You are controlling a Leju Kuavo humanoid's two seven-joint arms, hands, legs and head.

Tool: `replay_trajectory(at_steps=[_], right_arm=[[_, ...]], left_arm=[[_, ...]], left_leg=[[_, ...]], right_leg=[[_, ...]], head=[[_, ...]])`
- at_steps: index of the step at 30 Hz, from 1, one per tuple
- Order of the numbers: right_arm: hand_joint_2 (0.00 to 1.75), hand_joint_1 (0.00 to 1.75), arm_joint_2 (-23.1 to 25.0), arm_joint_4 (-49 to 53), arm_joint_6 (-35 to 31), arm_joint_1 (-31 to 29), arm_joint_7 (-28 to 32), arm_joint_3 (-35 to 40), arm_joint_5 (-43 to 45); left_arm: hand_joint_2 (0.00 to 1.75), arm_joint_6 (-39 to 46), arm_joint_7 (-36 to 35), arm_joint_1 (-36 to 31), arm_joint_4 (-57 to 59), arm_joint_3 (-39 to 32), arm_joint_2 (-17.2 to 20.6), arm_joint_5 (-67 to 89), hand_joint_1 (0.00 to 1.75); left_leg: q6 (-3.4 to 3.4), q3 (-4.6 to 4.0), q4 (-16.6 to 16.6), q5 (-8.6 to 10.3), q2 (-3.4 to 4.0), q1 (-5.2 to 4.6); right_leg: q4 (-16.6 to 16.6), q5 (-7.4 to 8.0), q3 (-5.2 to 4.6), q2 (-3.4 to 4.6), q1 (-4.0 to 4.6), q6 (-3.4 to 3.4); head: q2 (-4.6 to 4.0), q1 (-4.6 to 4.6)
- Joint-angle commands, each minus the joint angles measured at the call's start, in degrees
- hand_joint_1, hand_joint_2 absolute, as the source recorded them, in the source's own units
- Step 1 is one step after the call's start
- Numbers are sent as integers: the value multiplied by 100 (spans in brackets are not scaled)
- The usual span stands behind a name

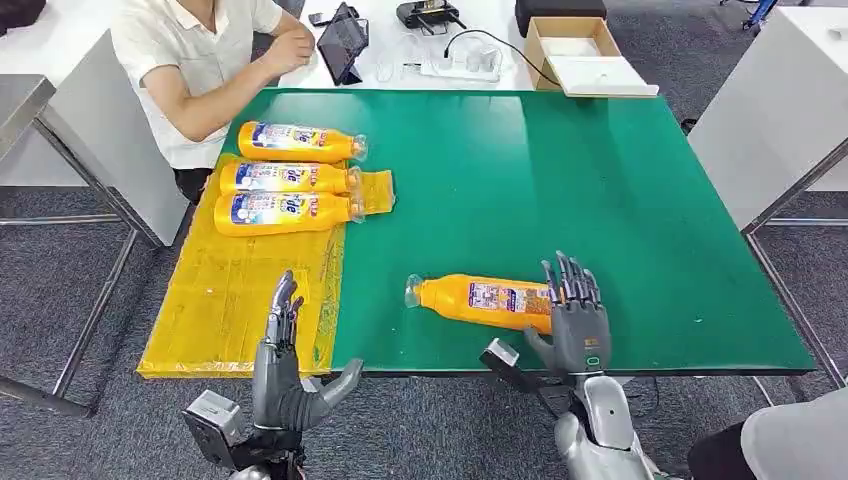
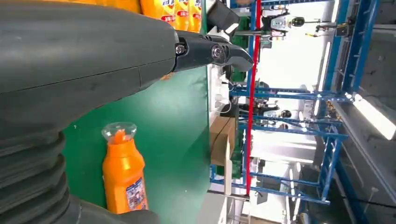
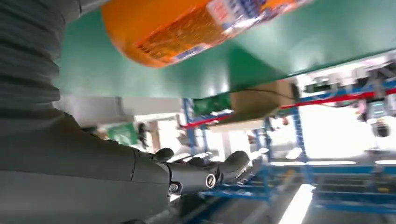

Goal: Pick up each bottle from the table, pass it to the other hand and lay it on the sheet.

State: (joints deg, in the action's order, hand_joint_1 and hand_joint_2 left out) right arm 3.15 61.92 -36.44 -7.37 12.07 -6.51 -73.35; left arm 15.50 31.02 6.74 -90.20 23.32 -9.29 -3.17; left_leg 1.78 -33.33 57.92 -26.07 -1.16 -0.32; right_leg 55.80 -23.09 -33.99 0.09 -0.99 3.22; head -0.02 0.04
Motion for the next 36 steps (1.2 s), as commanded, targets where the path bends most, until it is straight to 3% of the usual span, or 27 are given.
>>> replay_trajectory(at_steps=[1, 2, 4, 20, 23, 28, 36], right_arm=[[175, 0, -188, -399, 51, -156, -393, 454, 415], [175, 0, -223, -414, 314, -172, -440, 527, 594], [175, 0, -520, -404, 1527, -244, -449, 921, 1409], [175, 0, -632, -422, 1563, -284, -505, 1054, 1576], [175, 0, -780, -408, 2276, -352, -241, 1274, 2266], [175, 0, -1165, -572, 3126, -636, -313, 1565, 2998], [175, 0, -1411, -816, 3065, -1014, -482, 1960, 2927]], left_arm=[[175, -93, -110, -56, 207, 22, 80, 25, 0], [175, -133, -138, -47, 188, 23, 86, 10, 0], [175, -324, -243, -40, 129, 28, 145, -33, 0], [175, -358, -257, -42, 131, -8, 137, -27, 0], [175, -584, -330, -98, 175, 51, 197, -80, 0], [175, -924, -455, -207, 315, 110, 223, -206, 0], [175, -1384, -682, -206, 245, 61, 202, -564, 0]], left_leg=[[-9, 19, -6, -5, 13, 3], [-12, 24, -5, -7, 17, 5], [-11, 20, -4, -8, 18, 4], [-15, 26, -5, -10, 22, 6], [-10, 15, -3, -6, 16, 3], [-7, 10, -3, -2, 10, 1], [-15, 29, -5, -8, 23, 3]], right_leg=[[-4, -3, 15, 5, 5, -12], [-5, -4, 20, 8, 6, -15], [-4, -4, 16, 10, 6, -13], [-3, -4, 22, 13, 8, -17], [-2, -2, 12, 10, 5, -12], [-3, 0, 10, 5, 2, -8], [-5, -2, 24, 13, 6, -17]], head=[[2, -2], [2, -2], [2, -2], [2, -2], [2, -2], [0, 0], [0, -2]])
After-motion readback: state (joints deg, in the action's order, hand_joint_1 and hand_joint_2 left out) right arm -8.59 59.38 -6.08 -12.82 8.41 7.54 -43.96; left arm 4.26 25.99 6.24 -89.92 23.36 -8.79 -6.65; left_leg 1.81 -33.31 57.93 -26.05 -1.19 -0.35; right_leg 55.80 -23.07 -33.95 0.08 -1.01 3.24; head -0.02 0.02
